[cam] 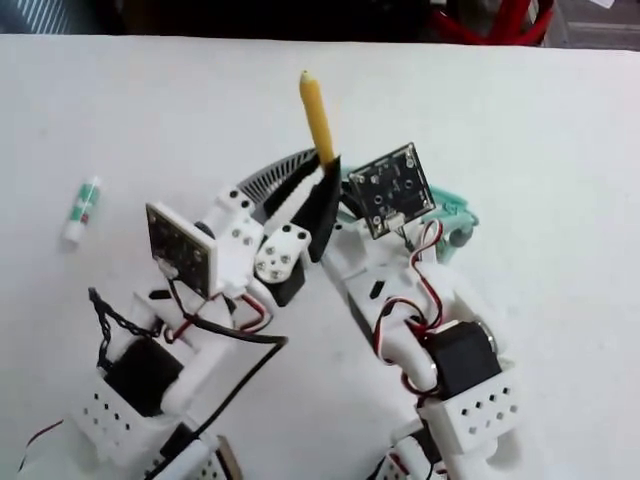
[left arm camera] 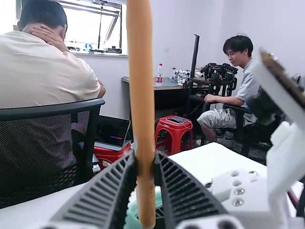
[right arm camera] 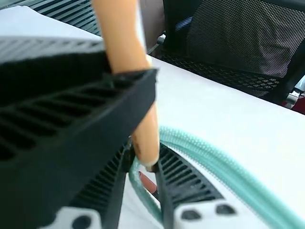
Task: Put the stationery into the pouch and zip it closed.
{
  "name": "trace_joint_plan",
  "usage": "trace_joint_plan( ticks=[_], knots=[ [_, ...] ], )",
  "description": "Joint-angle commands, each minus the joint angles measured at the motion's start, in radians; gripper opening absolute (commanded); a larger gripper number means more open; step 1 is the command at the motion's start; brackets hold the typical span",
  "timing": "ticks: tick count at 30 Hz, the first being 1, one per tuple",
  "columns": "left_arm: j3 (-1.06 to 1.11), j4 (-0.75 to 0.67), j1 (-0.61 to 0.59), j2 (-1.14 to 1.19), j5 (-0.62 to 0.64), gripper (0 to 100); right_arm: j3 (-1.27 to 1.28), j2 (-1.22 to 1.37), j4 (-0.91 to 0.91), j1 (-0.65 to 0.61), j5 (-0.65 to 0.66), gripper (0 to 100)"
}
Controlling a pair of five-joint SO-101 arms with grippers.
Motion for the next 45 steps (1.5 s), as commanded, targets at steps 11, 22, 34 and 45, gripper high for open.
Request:
trace_joint_plan(
  ticks=[11,22,34,45],
  knots=[
    [-0.060,0.101,-0.016,0.028,0.012,2,0.058,0.005,0.005,0.044,0.011,2.0],
    [0.055,-0.060,-0.018,0.062,0.009,2,0.054,0.005,0.012,0.042,0.011,13.3],
    [0.061,-0.058,-0.087,0.071,0.014,2,0.064,-0.208,0.090,0.070,0.103,15.2],
    [0.061,-0.060,-0.088,0.073,0.009,2,0.041,-0.216,0.090,0.223,0.104,15.2]
  ],
)
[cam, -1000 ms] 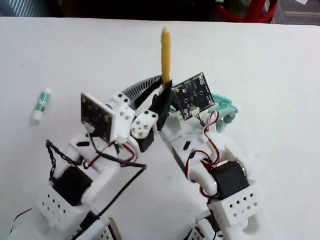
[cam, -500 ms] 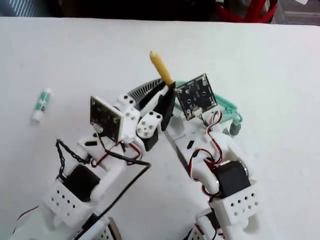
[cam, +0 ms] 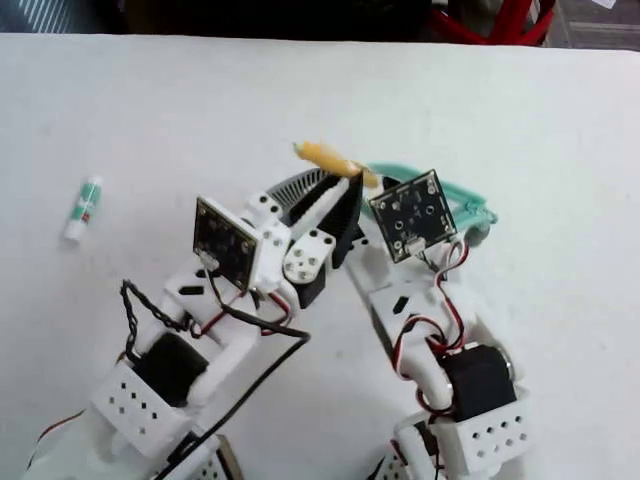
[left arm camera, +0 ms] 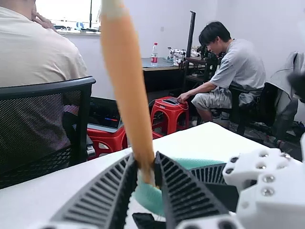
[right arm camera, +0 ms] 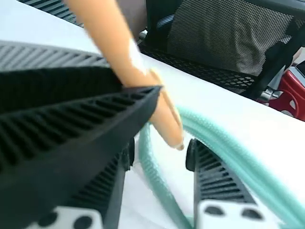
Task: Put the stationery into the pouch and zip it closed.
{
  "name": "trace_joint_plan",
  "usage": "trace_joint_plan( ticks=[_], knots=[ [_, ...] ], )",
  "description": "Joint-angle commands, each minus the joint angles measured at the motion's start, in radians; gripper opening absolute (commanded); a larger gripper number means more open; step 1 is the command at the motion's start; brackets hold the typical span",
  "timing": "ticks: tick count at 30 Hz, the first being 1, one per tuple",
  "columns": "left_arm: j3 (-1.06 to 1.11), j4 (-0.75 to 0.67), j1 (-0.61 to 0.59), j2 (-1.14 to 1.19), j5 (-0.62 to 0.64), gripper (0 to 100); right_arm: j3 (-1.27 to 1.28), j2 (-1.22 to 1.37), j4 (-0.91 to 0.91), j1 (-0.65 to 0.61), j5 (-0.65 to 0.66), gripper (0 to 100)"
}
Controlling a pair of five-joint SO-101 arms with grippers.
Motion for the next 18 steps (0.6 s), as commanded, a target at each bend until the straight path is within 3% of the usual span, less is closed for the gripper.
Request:
trace_joint_plan(
  ticks=[1,4,8,14,18],
  knots=[
    [0.000,-0.003,-0.061,0.012,0.000,2,-0.018,0.002,0.031,0.085,0.003,15.4],
    [0.000,-0.003,-0.061,0.012,-0.002,2,-0.048,0.002,0.047,0.079,0.003,16.5],
    [-0.020,-0.005,-0.061,0.077,-0.002,2,-0.106,0.004,0.096,0.076,0.003,26.1],
    [-0.104,0.005,-0.061,0.249,-0.002,2,-0.104,0.002,0.099,0.051,0.005,23.8],
    [-0.110,0.005,-0.061,0.236,-0.003,2,-0.098,0.004,0.099,0.038,0.044,25.6]
  ],
)
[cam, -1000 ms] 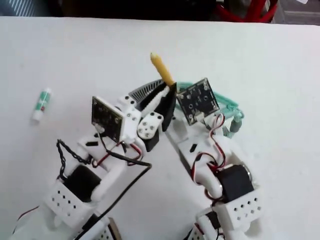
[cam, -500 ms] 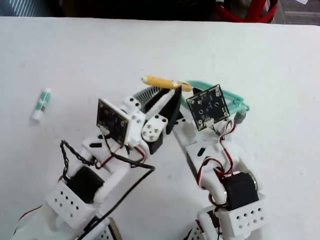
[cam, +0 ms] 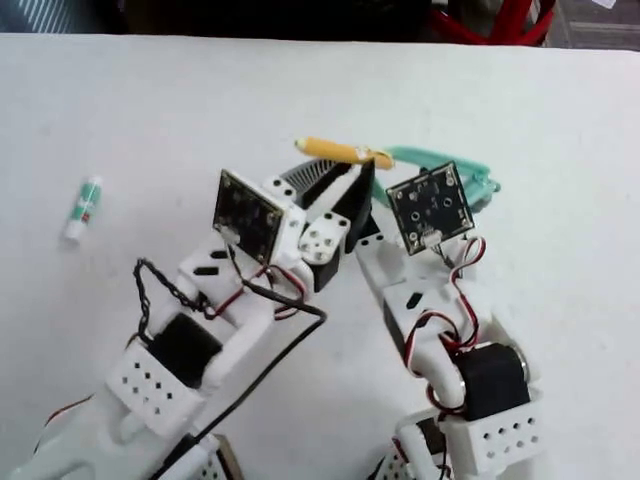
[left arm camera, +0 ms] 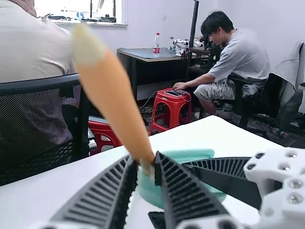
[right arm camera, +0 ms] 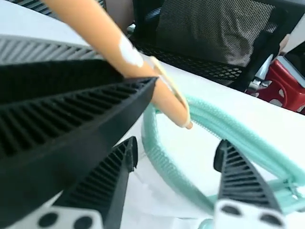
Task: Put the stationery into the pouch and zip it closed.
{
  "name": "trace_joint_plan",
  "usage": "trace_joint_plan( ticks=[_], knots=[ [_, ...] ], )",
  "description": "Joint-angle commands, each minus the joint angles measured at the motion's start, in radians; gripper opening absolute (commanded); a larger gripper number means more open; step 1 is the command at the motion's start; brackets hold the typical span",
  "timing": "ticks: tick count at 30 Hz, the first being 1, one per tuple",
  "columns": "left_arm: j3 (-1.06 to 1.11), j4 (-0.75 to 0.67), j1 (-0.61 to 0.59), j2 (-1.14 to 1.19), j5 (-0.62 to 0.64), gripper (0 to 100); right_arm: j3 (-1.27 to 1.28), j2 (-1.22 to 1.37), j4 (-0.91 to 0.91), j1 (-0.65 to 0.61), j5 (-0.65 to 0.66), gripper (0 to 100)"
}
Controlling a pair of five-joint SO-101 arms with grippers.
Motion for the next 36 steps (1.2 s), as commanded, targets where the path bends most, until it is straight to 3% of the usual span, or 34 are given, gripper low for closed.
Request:
trace_joint_plan(
  ticks=[1,12,16,22,31,36],
  knots=[
    [-0.003,0.008,-0.062,0.030,-0.003,2,-0.017,-0.008,0.025,0.008,0.029,27.1],
    [-0.009,0.121,-0.079,-0.143,-0.003,2,0.028,-0.004,0.005,-0.162,0.034,28.7],
    [-0.006,0.129,-0.079,-0.150,-0.003,2,0.006,-0.010,0.007,-0.090,0.034,28.7],
    [-0.008,0.126,-0.079,-0.148,-0.003,2,-0.077,-0.001,0.008,0.117,0.052,28.7],
    [-0.009,0.121,-0.122,-0.148,-0.002,2,-0.077,0.002,-0.019,0.199,0.307,28.7],
    [-0.008,0.120,-0.122,-0.148,-0.002,2,-0.087,0.021,-0.036,0.202,0.367,28.7]
  ],
)
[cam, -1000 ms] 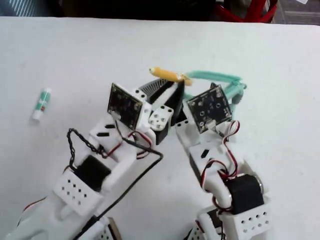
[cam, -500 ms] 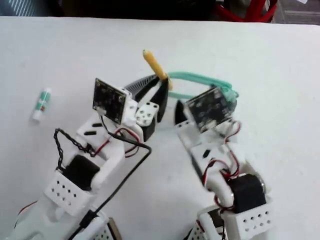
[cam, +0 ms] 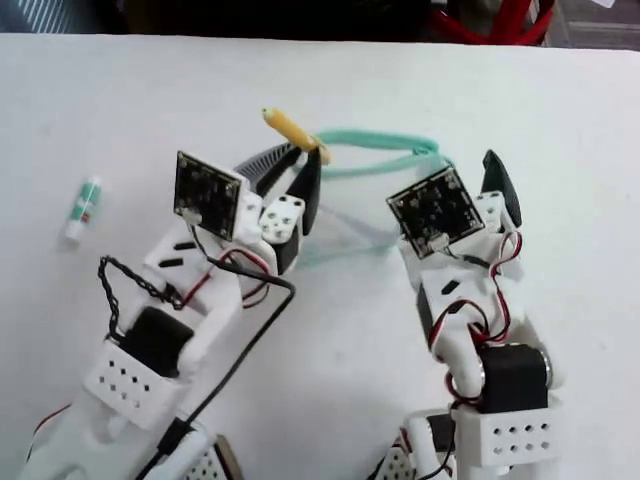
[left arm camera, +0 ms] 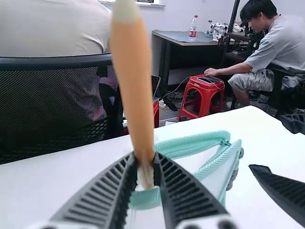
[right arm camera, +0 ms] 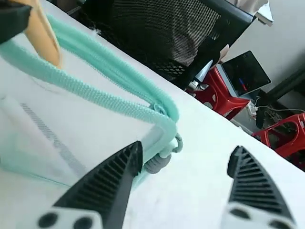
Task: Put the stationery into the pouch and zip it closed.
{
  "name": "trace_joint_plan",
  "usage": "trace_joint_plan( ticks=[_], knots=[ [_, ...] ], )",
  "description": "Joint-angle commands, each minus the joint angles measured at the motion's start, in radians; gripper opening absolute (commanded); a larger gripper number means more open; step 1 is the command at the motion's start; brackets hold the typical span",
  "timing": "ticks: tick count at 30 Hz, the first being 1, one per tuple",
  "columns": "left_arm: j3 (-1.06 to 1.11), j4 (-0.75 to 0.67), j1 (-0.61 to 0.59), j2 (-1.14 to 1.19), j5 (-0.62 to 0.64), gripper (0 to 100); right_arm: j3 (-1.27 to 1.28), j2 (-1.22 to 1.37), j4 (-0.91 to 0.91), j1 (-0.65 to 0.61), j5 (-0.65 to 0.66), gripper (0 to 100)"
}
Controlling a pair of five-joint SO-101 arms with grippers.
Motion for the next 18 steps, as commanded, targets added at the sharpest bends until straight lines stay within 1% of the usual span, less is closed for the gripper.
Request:
trace_joint_plan(
  ticks=[1,3,4,6,8,10,11,12,14,18],
  knots=[
    [-0.021,-0.008,-0.010,-0.021,0.003,2,-0.063,0.036,-0.030,0.022,0.020,28.7],
    [-0.021,-0.006,-0.010,-0.021,0.003,2,-0.080,0.088,-0.039,0.051,-0.031,28.7],
    [-0.021,-0.006,-0.010,-0.021,0.003,2,-0.098,0.122,-0.053,0.065,-0.083,28.7],
    [-0.021,-0.005,-0.010,-0.021,0.003,2,-0.149,0.193,-0.074,0.117,-0.227,28.7],
    [-0.021,-0.005,-0.010,-0.021,0.003,2,-0.232,0.249,-0.061,0.202,-0.390,28.6],
    [-0.018,-0.005,-0.010,-0.021,0.002,2,-0.339,0.289,0.005,0.285,-0.551,27.4],
    [-0.017,-0.006,-0.010,-0.021,0.002,2,-0.394,0.302,0.045,0.314,-0.606,26.1],
    [-0.017,-0.008,-0.010,-0.019,0.002,2,-0.448,0.314,0.079,0.320,-0.644,25.0],
    [-0.015,-0.008,-0.010,-0.019,0.002,2,-0.517,0.338,0.117,0.294,-0.697,23.9],
    [-0.014,-0.008,-0.010,-0.019,0.002,2,-0.559,0.415,0.127,0.159,-0.790,24.0]
  ],
)
